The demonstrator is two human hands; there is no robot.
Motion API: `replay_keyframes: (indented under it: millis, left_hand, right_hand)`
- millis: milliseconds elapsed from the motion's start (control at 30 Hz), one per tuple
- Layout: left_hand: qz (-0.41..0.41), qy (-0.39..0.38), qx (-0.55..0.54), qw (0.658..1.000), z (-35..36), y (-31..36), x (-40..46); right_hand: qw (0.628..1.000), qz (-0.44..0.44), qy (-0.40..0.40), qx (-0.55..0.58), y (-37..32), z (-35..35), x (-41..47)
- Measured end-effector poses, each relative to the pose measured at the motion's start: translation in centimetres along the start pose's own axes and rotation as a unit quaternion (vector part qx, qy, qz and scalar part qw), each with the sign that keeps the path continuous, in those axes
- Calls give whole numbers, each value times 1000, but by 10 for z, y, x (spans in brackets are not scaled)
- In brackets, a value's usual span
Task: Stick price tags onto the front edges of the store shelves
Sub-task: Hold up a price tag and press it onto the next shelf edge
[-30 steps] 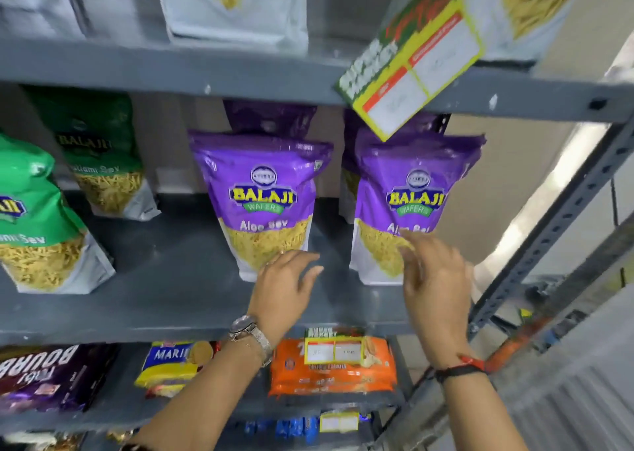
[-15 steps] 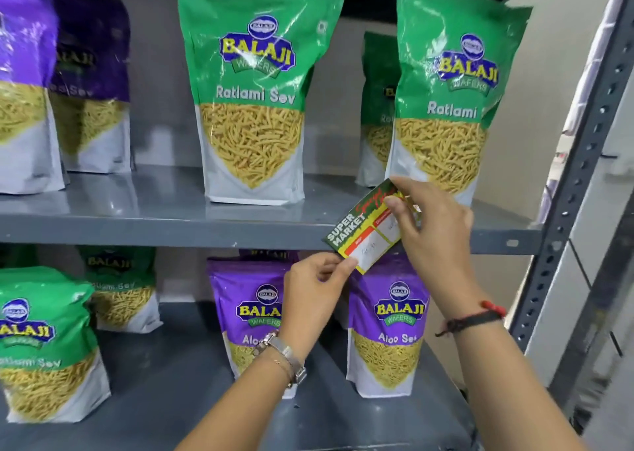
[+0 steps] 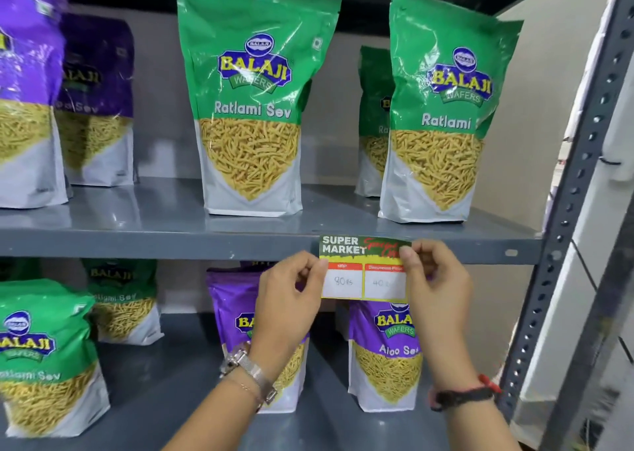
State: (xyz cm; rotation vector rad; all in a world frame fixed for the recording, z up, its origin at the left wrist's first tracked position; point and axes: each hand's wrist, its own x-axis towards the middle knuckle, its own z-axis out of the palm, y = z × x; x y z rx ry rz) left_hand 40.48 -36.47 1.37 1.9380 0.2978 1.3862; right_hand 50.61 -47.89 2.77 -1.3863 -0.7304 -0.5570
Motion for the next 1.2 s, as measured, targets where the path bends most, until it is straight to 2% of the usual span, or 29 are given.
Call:
replay_keyframes:
  millis: [167,333,467,533,600,667,733,833,1100,1200]
  left_hand:
    - [-1,-20,124,992,-9,-3,8]
    - [-6,-22,140,990,-7,-2,7]
    - [-10,-23,203,979,-10,6,7]
    - [11,-1,248,969,-14,12,11]
    - [70,34,278,957,-19,15,18]
    - [124,26,303,944,-21,16,27]
    - [137,-21,301,944,-21,15,38]
    - [107,-66,237,963,-19,19,46]
    - [106,-36,222,969,-10,21,45]
    - [101,-51,225,968,-14,21,45]
  right_hand:
    - [998,65,-1,25,11,12,3]
    - [999,51,10,0,14,14,8]
    - [998,48,11,-32,11,13,11]
    - [997,38,2,-66,8,10,13]
    - [993,8,-6,-116,4,5,15]
    - [982,-34,-24,-182,-1,1,21]
    - [966,-61,-72,-242,-5,-2,26]
    - [950,-52,-132,-278,-9,-2,31]
    - [954,-12,-118,-275,-12,0,33]
    - [951,-9,-130,-279,-17,-2,33]
